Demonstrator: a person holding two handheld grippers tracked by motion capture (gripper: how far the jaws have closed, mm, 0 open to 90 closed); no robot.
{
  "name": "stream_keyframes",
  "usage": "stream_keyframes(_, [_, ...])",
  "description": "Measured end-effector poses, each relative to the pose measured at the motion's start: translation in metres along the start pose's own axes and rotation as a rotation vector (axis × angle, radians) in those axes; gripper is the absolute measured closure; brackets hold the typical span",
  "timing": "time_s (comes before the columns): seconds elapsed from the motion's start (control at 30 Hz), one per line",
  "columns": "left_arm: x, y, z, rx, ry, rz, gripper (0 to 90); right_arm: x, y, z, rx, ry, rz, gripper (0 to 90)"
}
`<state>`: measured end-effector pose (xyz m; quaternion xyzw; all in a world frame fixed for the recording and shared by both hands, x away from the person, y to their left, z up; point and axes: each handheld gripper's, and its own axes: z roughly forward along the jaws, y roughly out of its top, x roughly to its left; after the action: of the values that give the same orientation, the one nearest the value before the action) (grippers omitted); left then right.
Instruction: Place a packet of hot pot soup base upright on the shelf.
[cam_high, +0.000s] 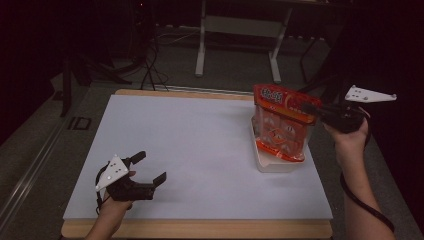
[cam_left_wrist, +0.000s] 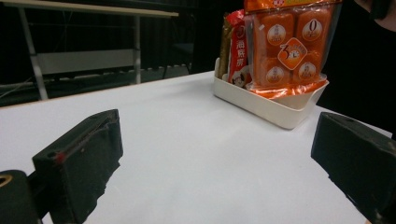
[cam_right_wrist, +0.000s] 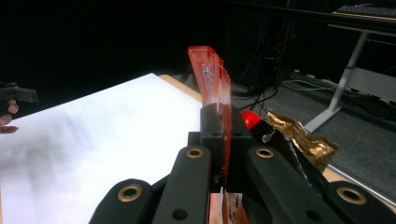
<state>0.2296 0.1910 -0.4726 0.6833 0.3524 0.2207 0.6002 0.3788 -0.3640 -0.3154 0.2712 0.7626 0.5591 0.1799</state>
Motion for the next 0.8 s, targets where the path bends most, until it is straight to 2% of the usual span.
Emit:
stream_keyframes(0.2, [-0.001,-0.001,0.002,0.005,-0.003,-0.002,2.8,-0.001,-0.004,-0.009,-0.012,-0.005,0.008,90.0])
stream_keyframes(0.3, [-0.001,-0.001,0.002,0.004,-0.002,-0.004,2.9,0.000,-0.004,-0.009,-0.006,-0.009,0.000,90.0])
stream_keyframes(0.37, [0.000,-0.001,0.002,0.007,0.000,-0.005,2.8,-0.001,-0.006,-0.009,-0.018,0.008,0.018,90.0])
stream_keyframes(0.47, [0.000,-0.002,0.002,0.010,-0.001,-0.006,2.9,0.000,-0.009,-0.007,-0.007,-0.009,0.008,90.0])
stream_keyframes(0.67, [0.000,-0.002,0.002,0.008,-0.004,-0.008,2.9,-0.004,-0.026,-0.001,0.009,0.001,0.049,90.0])
stream_keyframes(0.8, [0.000,-0.003,0.002,0.011,0.000,-0.009,2.9,-0.007,-0.039,0.000,0.000,0.016,0.084,90.0])
